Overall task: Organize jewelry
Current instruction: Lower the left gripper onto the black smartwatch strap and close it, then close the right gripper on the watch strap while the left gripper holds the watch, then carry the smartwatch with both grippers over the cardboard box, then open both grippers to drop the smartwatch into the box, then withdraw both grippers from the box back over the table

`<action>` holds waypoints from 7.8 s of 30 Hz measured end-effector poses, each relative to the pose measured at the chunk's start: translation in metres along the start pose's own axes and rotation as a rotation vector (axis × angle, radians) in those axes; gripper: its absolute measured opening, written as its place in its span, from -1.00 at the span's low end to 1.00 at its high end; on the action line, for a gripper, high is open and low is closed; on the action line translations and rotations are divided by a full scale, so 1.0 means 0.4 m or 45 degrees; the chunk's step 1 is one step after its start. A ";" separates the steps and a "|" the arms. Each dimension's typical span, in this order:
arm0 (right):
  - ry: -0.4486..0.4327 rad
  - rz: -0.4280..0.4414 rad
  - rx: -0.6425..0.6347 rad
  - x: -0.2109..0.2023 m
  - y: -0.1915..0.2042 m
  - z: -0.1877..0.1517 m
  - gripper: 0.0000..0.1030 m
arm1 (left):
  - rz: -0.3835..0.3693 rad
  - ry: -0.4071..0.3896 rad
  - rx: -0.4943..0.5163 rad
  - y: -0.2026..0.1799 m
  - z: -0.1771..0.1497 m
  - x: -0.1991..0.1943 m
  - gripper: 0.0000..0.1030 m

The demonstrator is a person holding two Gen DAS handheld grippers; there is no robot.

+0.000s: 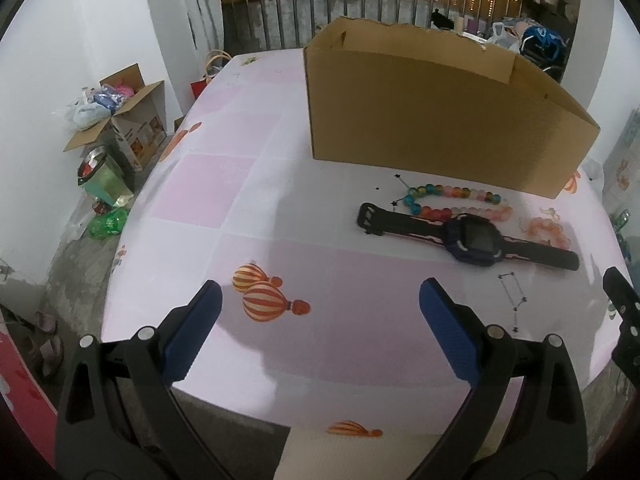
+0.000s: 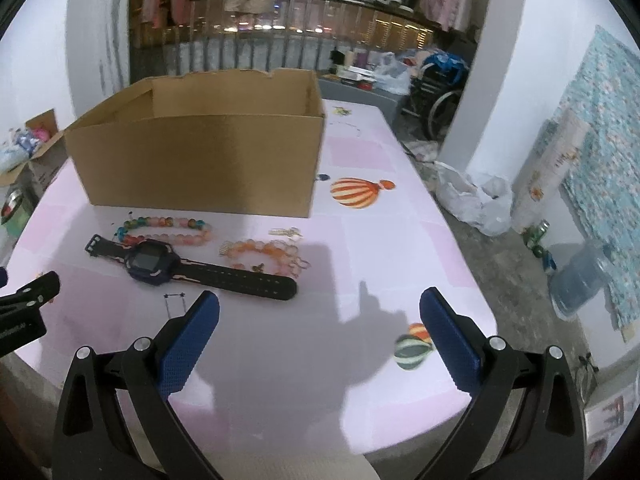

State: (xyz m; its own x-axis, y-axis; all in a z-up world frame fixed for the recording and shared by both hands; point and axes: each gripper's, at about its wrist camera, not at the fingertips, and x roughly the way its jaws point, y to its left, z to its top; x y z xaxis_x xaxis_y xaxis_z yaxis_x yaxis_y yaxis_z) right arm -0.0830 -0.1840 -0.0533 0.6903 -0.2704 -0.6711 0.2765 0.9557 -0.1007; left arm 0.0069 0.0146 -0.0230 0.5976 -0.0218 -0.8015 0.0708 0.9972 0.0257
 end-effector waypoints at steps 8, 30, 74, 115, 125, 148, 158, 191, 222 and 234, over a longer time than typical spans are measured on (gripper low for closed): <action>-0.051 0.143 -0.161 0.049 0.090 0.012 0.90 | -0.318 0.020 -0.111 0.080 0.020 0.071 0.85; 0.083 0.494 -0.213 0.166 0.211 0.004 0.45 | -0.530 0.044 0.036 0.024 0.116 0.181 -0.17; 0.258 0.431 0.263 0.177 -0.076 0.002 0.01 | -0.433 0.157 0.115 -0.044 0.110 0.156 -0.85; 0.115 0.420 0.101 0.164 0.006 0.028 -0.90 | -0.294 0.054 0.224 -0.058 0.071 0.135 -0.87; -0.029 0.425 -0.010 0.054 0.030 0.063 -0.92 | -0.318 -0.035 0.228 -0.051 0.067 0.045 -0.91; 0.119 0.586 -0.036 0.330 0.073 0.687 -0.94 | -0.306 0.032 0.301 -0.127 0.719 0.152 -0.91; 0.320 0.519 -0.076 0.515 0.137 0.729 -0.94 | -0.129 0.230 0.379 -0.180 0.780 0.357 -0.91; 0.506 0.609 -0.942 0.581 0.353 0.629 -0.02 | -0.289 0.139 0.141 -0.022 0.818 0.226 0.25; 0.606 0.370 -0.969 0.577 0.362 0.691 -0.75 | -0.210 -0.015 -0.129 0.320 0.398 0.111 0.25; 0.454 0.489 -1.120 0.575 0.551 0.696 -0.05 | -0.172 0.001 -0.192 0.356 0.271 0.110 0.26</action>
State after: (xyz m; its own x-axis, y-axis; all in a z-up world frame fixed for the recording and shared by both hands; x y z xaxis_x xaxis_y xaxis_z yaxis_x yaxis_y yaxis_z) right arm 0.3229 -0.0679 -0.0253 0.3501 -0.0152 -0.9366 -0.6090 0.7560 -0.2399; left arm 0.1298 0.1480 0.0101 0.5902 -0.1560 -0.7920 0.0299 0.9847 -0.1716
